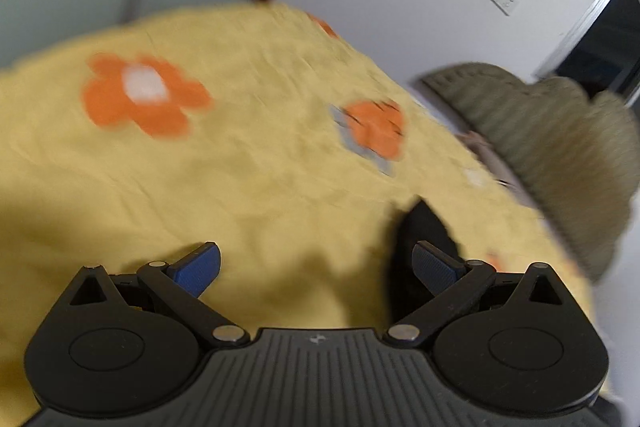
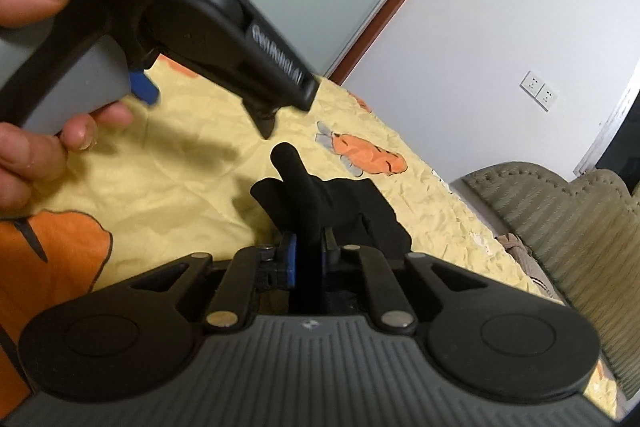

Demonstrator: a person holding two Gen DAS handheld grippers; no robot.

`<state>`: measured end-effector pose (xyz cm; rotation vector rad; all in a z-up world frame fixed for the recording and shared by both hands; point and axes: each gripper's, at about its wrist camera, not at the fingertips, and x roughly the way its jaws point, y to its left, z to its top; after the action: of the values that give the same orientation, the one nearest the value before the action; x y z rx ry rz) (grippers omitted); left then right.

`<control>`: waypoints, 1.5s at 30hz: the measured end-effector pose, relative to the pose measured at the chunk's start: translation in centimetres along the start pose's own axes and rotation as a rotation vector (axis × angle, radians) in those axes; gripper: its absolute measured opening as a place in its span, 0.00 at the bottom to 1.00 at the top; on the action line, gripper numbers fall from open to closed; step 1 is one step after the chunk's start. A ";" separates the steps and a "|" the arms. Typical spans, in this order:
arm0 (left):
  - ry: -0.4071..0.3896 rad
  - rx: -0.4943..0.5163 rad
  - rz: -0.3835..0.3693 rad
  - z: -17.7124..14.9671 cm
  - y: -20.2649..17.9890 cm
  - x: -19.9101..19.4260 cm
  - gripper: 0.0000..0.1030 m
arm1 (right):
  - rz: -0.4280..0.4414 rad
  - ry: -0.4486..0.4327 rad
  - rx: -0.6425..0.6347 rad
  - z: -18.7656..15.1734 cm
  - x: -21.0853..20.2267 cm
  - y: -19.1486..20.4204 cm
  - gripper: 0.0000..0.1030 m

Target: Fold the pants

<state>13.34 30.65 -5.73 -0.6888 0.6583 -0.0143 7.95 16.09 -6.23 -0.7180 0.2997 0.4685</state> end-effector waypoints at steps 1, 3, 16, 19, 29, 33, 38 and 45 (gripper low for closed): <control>0.020 -0.025 -0.018 0.3 -0.1 0.2 1.00 | -0.001 -0.005 0.005 0.0 -0.1 -0.2 0.09; 0.069 -0.051 -0.050 0.9 -0.3 0.9 1.00 | -0.006 -0.012 0.016 -0.1 -0.4 -0.7 0.09; 0.316 -0.278 -0.264 2.3 0.6 3.8 1.00 | 0.012 -0.038 0.147 -0.2 -2.2 -3.1 0.08; 0.361 -0.296 -0.299 2.4 -0.3 5.1 1.00 | 0.016 -0.041 0.174 -0.3 -2.2 -3.4 0.08; 0.423 -0.346 -0.343 2.2 -2.4 9.1 1.00 | 0.012 -0.045 0.170 -0.5 -2.4 -3.6 0.08; 0.437 -0.274 -0.340 2.6 -4.3 9.8 0.97 | 0.011 -0.052 0.182 -0.6 -2.5 -3.7 0.08; 0.502 -0.171 -0.279 2.4 -6.6 10.9 0.34 | 0.006 -0.063 0.204 -0.7 -2.8 -4.0 0.08; 0.461 -0.093 -0.271 2.5 -7.9 9.4 0.19 | 0.003 -0.081 0.249 -1.3 -3.7 -4.8 0.08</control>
<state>23.84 23.82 -4.89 -0.8706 1.0066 -0.4049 7.08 10.88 -2.88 -0.4545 0.2773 0.4528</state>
